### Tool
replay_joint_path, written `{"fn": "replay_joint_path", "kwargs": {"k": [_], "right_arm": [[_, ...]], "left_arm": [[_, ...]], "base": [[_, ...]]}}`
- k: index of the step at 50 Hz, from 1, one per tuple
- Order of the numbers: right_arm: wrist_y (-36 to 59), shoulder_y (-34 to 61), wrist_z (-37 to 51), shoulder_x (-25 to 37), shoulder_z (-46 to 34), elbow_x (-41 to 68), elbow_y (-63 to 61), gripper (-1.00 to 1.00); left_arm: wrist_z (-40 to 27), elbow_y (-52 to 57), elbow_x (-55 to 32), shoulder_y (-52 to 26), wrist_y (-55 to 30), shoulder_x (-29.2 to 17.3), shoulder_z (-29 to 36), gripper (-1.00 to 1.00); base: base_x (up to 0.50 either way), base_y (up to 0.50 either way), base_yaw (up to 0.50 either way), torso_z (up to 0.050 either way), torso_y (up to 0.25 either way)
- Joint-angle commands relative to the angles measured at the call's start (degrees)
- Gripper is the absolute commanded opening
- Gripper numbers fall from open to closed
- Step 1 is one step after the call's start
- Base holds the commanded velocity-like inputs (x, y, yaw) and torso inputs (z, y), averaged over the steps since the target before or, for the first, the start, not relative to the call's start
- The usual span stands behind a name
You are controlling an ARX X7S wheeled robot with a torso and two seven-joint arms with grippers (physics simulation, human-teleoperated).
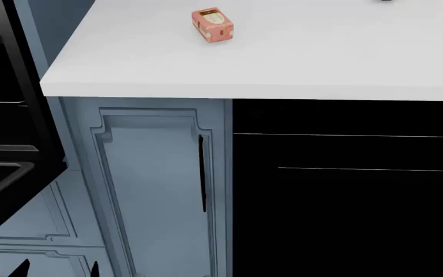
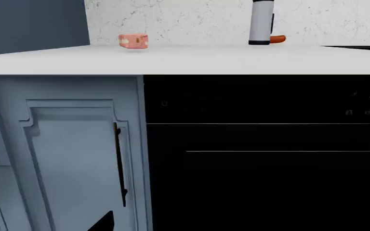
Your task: Close the oven door
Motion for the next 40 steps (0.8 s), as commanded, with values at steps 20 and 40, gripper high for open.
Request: {"fn": "replay_joint_path", "kwargs": {"k": [20,40], "right_arm": [[-0.8,0.53,5.02,3.28,-3.97,2.73,0.85,1.0],[-1.68,0.56,6.21,4.71,-5.27,5.28,1.22,1.0]], "left_arm": [[-6.39,-0.33,-0.72,0.22,2.16,-3.15,3.84,1.0],[-7.94,-0.07,-2.34,0.24,1.83,-4.71,5.69,1.0]], "base": [[0.0,0.0,0.0,0.0,0.0],[0.0,0.0,0.0,-0.05,0.0]]}}
